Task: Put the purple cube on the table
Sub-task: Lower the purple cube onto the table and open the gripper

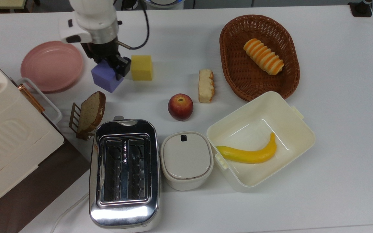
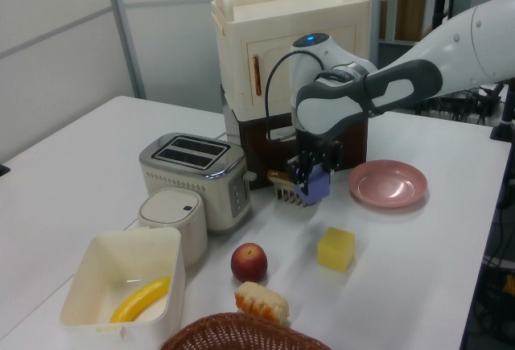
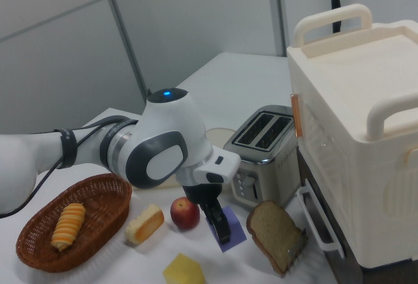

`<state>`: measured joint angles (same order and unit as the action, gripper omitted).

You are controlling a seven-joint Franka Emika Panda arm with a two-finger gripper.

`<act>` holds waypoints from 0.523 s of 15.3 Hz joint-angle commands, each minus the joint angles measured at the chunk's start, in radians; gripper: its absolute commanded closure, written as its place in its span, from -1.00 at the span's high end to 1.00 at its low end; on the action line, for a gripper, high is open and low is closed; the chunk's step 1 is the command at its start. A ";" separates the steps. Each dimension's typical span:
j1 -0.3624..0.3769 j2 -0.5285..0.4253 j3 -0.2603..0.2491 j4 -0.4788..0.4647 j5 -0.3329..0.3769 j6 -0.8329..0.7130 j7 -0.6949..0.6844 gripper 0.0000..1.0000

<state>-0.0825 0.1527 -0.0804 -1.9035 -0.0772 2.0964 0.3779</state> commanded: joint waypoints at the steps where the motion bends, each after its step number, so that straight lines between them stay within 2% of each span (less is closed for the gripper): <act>1: 0.013 -0.013 0.030 -0.012 -0.019 -0.019 -0.059 -0.08; 2: 0.013 -0.009 0.031 -0.011 -0.022 -0.019 -0.059 0.14; 4: 0.013 -0.004 0.033 -0.011 -0.030 -0.019 -0.057 1.00; 8: 0.015 0.002 0.048 -0.003 -0.020 -0.007 -0.047 1.00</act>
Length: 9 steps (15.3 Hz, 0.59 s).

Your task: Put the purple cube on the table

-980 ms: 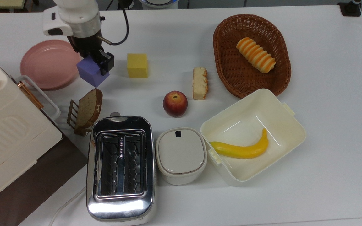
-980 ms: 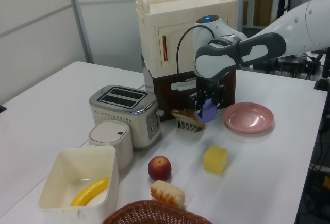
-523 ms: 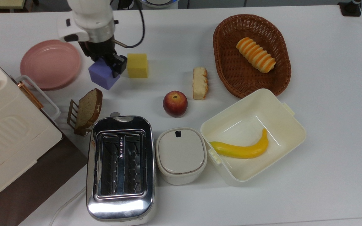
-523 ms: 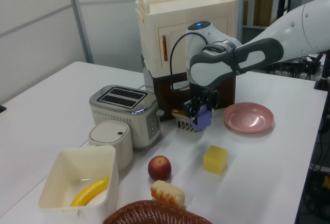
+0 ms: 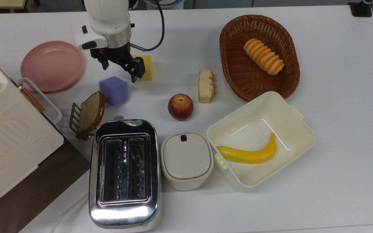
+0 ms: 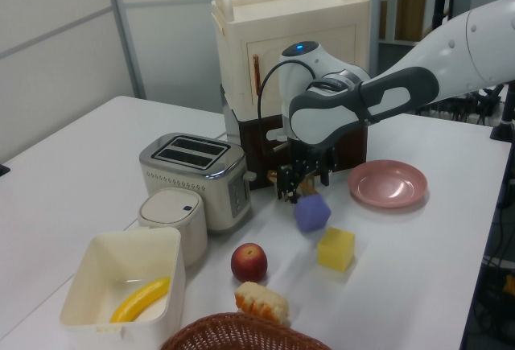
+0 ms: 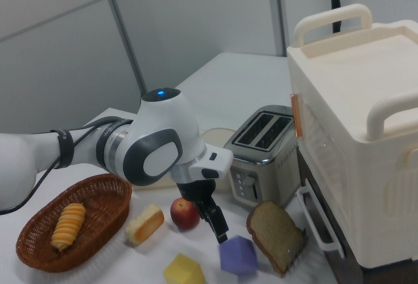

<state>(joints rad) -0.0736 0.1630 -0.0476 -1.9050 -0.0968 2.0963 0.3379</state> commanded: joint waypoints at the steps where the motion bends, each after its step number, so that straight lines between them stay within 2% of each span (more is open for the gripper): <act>1: 0.008 0.004 0.028 0.000 0.000 -0.007 -0.008 1.00; 4: -0.002 0.007 0.028 0.020 -0.038 -0.007 -0.080 1.00; 6: -0.021 -0.034 0.020 0.034 -0.031 -0.022 -0.161 1.00; 9: -0.041 -0.080 0.018 0.064 -0.029 -0.044 -0.168 1.00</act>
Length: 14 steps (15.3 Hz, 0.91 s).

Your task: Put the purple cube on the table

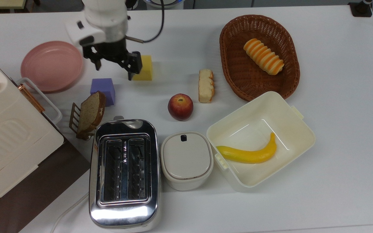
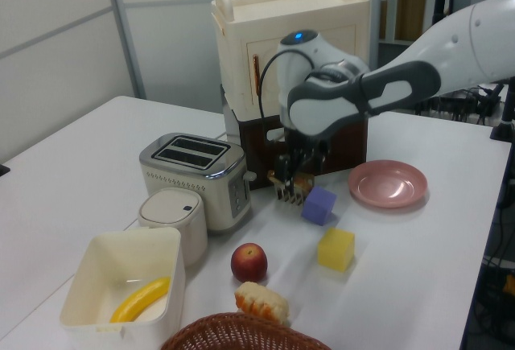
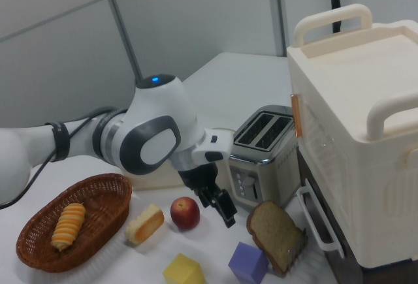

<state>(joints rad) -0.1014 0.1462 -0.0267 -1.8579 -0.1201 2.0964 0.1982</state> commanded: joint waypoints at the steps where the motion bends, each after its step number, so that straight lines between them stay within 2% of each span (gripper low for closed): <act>1: -0.015 -0.066 -0.004 0.049 -0.006 -0.112 -0.029 1.00; 3: -0.020 -0.068 -0.002 0.100 -0.001 -0.182 -0.031 1.00; 5: -0.006 -0.080 0.010 0.105 -0.001 -0.191 -0.026 1.00; 7: 0.005 -0.091 0.039 0.121 0.008 -0.229 -0.026 1.00; 9: 0.034 -0.092 0.034 0.150 0.010 -0.268 -0.025 1.00; 10: 0.040 -0.100 0.028 0.164 0.020 -0.274 -0.025 1.00; 12: 0.040 -0.117 0.024 0.195 0.115 -0.294 -0.026 1.00; 14: 0.052 -0.115 0.024 0.216 0.129 -0.388 -0.029 1.00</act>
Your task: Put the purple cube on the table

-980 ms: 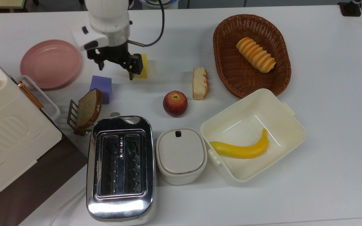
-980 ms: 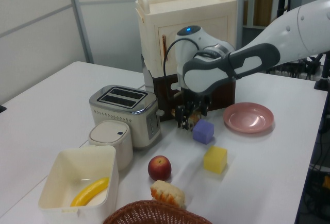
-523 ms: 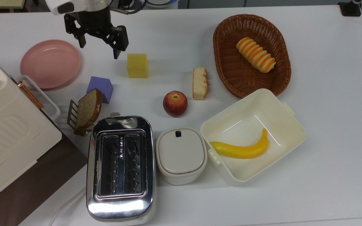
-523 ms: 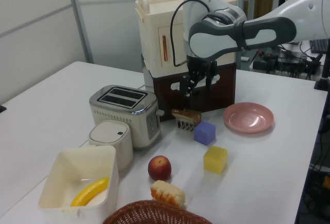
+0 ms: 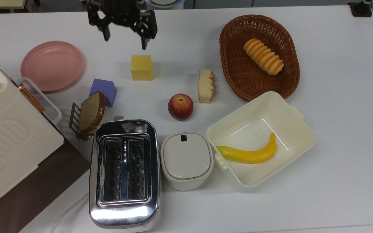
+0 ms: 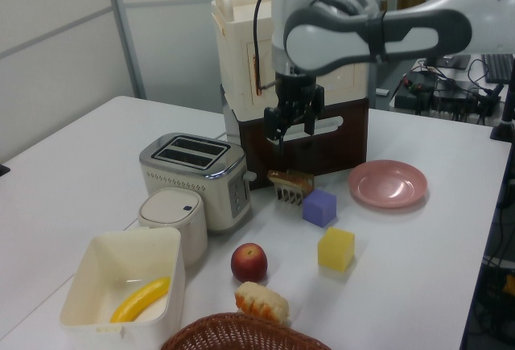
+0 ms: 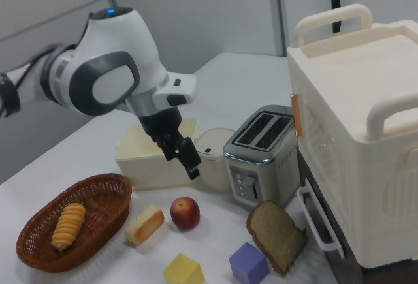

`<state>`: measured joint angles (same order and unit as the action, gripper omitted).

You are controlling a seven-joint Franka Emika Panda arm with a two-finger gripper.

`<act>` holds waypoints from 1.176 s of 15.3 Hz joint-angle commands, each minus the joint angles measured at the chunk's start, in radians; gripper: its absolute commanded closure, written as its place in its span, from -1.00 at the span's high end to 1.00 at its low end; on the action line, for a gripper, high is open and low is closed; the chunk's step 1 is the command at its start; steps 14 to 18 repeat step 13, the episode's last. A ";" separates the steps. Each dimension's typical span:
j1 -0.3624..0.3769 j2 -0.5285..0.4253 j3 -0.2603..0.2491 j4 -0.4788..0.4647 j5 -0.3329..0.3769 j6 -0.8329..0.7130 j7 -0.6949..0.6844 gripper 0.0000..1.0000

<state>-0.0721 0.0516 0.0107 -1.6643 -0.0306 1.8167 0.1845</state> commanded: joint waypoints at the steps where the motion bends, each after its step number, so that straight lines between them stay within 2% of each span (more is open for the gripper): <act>1: 0.028 -0.019 -0.014 0.040 0.040 -0.118 -0.014 1.00; 6: 0.026 -0.012 -0.035 0.054 0.038 -0.111 -0.023 1.00; 18: 0.029 -0.003 -0.032 0.054 0.040 -0.108 -0.025 1.00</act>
